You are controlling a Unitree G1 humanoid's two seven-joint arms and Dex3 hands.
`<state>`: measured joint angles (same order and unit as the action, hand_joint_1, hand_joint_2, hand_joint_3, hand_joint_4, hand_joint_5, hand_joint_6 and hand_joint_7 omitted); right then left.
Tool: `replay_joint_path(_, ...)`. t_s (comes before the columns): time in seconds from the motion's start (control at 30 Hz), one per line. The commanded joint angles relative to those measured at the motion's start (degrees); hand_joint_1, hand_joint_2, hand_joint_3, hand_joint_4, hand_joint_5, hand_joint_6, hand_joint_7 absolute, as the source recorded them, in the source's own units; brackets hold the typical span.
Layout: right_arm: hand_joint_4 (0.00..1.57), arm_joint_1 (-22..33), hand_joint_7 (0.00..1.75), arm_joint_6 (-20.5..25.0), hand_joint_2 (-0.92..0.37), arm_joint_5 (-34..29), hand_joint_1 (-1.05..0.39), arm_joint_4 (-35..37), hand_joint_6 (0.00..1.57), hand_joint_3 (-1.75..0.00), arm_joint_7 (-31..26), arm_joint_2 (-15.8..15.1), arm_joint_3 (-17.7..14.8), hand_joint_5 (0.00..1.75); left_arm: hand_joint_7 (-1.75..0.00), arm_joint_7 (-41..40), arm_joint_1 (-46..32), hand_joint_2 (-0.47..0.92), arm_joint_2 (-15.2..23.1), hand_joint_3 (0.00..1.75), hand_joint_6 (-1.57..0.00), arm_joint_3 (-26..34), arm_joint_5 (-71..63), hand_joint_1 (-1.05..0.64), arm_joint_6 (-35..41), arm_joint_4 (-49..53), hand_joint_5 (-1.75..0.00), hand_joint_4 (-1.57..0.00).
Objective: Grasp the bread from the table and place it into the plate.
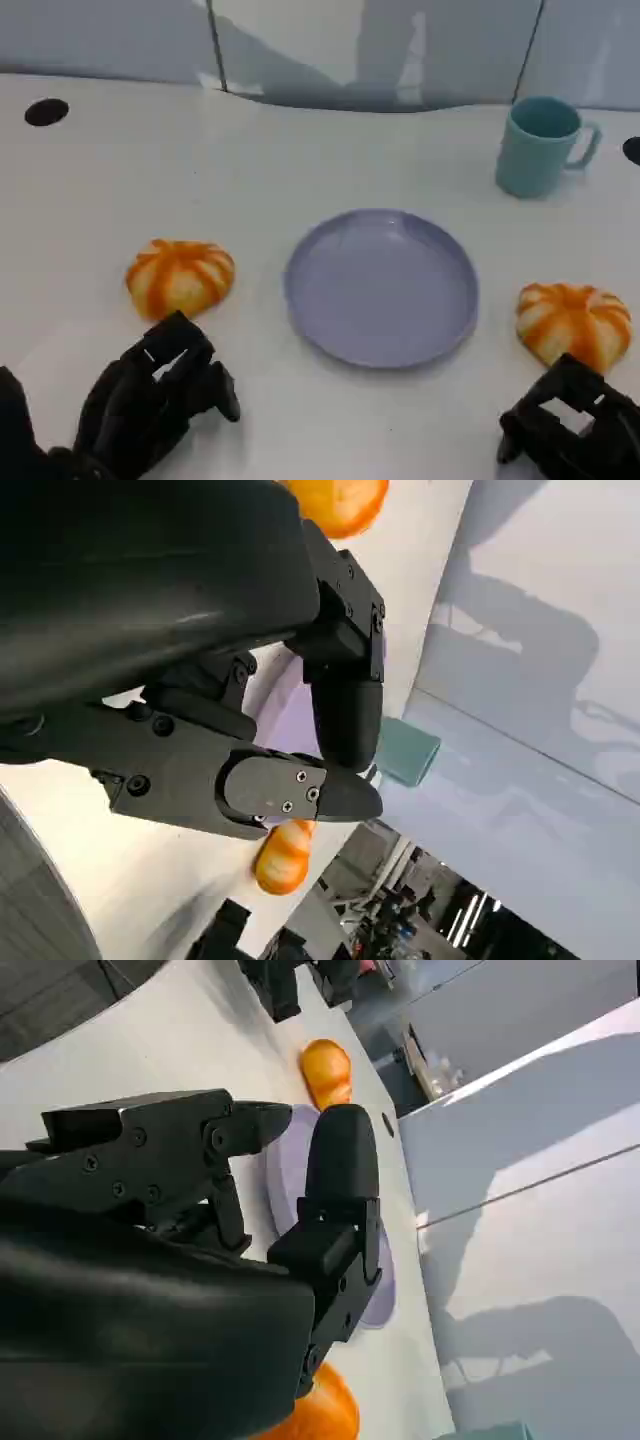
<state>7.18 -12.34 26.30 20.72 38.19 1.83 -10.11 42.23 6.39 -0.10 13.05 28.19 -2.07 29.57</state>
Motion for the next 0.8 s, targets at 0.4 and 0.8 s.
replay_joint_path(0.4,0.74,-0.9,1.41,0.2,-0.92,0.9,-0.64,0.9,0.63,-0.12,0.9,-0.8,-0.7,1.59,-1.62,0.0,0.5,0.92,1.0,0.17,-0.48,0.2,0.0,-0.55,0.3,0.2,-1.75,-0.74)
replay_joint_path(0.8,0.73,-0.3,1.45,-0.3,-0.92,-0.3,-0.64,-0.3,0.61,-0.15,-0.2,-0.6,-0.3,1.61,-1.61,0.2,0.5,0.92,1.0,0.18,-0.5,0.1,-0.3,-0.55,-0.5,0.5,-1.75,-0.76)
